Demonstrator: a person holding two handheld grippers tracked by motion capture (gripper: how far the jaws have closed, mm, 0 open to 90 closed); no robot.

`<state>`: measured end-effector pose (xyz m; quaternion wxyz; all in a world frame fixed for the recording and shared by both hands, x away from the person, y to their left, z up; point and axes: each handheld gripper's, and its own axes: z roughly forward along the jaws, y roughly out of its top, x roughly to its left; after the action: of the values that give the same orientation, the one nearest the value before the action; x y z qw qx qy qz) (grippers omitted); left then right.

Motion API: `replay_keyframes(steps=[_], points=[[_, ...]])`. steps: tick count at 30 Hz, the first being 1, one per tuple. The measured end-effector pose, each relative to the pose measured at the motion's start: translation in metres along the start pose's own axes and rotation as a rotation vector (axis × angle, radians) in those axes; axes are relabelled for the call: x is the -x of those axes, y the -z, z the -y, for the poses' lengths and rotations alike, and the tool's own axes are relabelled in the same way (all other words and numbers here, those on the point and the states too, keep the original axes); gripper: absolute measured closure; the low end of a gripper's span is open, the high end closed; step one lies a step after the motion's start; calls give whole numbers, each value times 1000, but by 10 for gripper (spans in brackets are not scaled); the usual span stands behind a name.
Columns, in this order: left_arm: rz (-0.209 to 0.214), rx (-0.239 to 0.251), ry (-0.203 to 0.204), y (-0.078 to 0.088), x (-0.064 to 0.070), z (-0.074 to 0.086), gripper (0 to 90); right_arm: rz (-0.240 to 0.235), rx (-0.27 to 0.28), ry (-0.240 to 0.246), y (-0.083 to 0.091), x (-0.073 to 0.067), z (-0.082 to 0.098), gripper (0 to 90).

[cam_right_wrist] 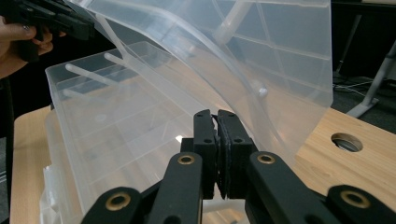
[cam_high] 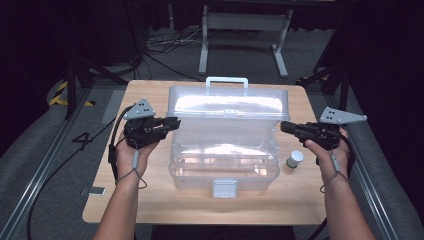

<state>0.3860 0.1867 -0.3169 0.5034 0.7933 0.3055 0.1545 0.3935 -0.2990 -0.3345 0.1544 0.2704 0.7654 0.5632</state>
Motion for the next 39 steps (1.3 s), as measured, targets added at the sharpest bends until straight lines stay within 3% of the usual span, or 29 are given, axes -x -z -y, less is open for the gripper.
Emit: replay_keyframes(steps=[9, 17, 23, 27, 31, 39], points=[[-1, -4, 9, 0, -3, -2, 809, 30, -23, 17, 6, -5, 1, 812], [5, -8, 13, -2, -6, -4, 814, 123, -11, 12, 12, -13, 1, 663], [11, -17, 18, -5, -9, -5, 815, 215, 9, 43, 4, -15, 1, 564], [19, -25, 23, -8, -10, -6, 815, 242, 7, 41, -5, -12, 1, 539], [29, -29, 23, -9, -11, -7, 815, 264, 36, 2, -13, -8, 1, 535], [33, -31, 20, -9, -12, -7, 815, 316, 80, 12, -25, -12, -9, 509]])
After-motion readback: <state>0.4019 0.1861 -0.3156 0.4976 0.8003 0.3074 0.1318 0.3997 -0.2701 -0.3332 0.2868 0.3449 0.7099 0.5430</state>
